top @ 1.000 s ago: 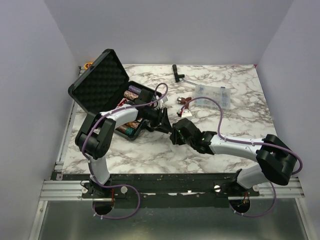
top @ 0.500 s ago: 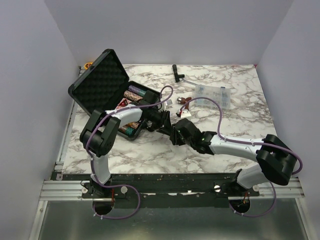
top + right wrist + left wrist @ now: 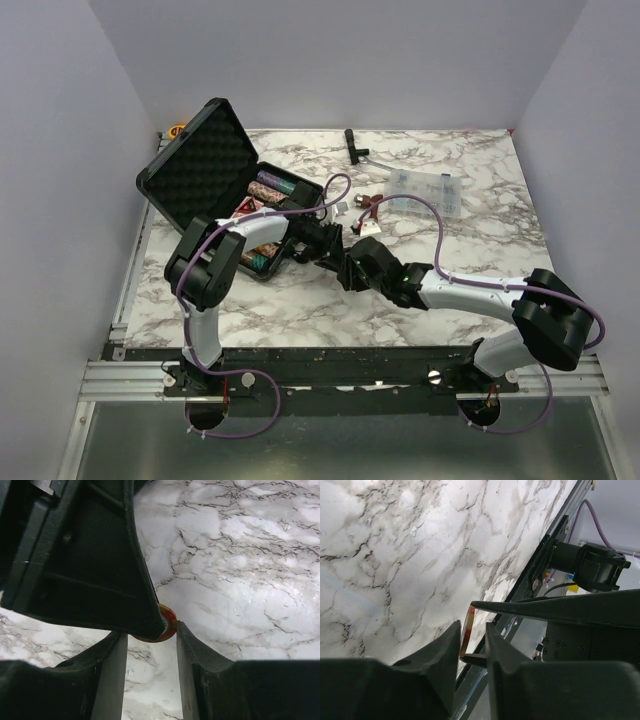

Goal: Pack up texas hold em set

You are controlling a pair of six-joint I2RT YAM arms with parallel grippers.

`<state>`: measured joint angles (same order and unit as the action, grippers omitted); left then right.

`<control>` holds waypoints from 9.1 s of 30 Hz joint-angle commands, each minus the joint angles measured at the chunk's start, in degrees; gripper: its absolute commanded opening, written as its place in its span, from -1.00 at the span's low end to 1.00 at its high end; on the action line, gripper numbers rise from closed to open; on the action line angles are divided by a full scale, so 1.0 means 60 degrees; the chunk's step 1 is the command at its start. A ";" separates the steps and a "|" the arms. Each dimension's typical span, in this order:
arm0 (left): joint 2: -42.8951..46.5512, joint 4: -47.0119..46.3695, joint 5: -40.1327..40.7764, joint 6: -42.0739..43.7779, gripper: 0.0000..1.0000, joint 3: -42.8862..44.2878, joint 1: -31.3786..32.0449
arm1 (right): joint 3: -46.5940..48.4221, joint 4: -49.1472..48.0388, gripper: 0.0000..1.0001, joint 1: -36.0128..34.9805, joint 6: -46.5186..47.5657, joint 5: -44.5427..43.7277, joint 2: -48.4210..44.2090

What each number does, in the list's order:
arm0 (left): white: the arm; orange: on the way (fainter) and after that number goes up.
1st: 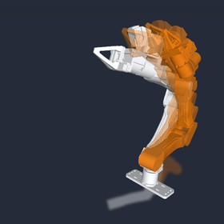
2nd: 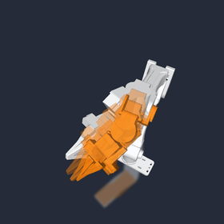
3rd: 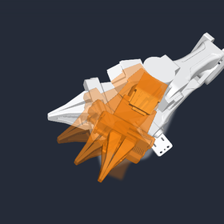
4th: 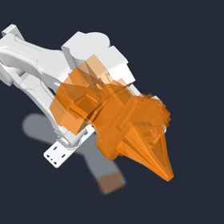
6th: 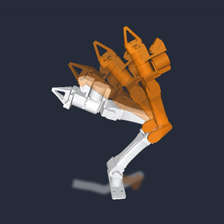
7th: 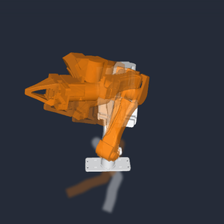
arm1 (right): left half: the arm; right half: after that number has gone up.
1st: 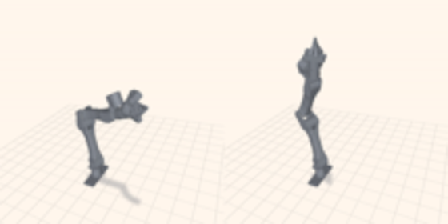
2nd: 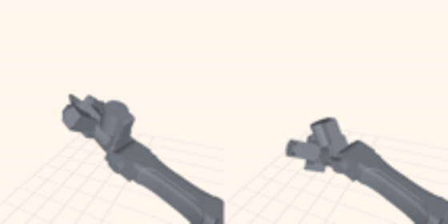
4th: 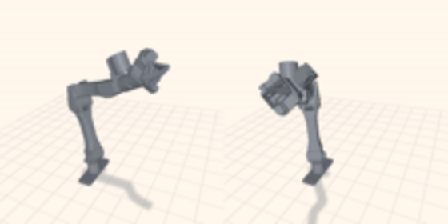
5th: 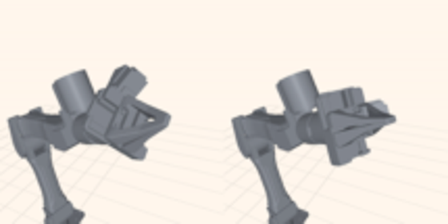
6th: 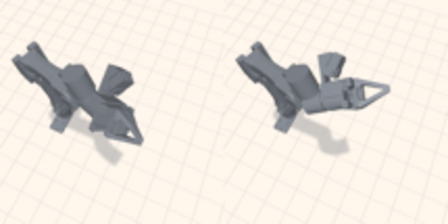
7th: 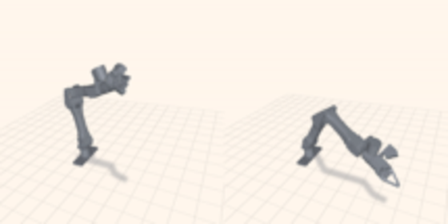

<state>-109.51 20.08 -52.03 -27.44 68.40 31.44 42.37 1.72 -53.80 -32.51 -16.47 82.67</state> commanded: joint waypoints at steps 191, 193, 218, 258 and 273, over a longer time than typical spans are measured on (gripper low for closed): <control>0.1501 0.3981 0.9978 0.1186 -0.78 0.0612 -0.2648 | -0.1886 0.0813 0.16 0.0034 -0.0779 0.1969 -0.4190; 0.1273 0.4196 1.0172 0.1219 -0.85 0.0719 -0.2633 | -0.1887 0.0813 0.16 0.0031 -0.0781 0.1998 -0.4172; 0.2290 0.4508 1.0737 0.1380 -0.25 0.0668 -0.2560 | -0.1963 0.0665 0.16 0.0043 -0.0915 0.2258 -0.4039; 0.3555 0.5261 1.0421 0.1673 -0.06 0.1947 -0.2641 | -0.1981 0.0623 0.17 0.0032 -0.0873 0.2154 -0.4014; 0.5174 0.4662 0.9902 0.2396 0.94 0.5068 -0.5795 | -0.1434 0.0407 0.95 0.0102 -0.0649 0.2188 -0.3024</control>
<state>-75.20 48.47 10.24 -14.83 93.12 4.49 31.35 6.02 -53.67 -37.43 -3.49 63.31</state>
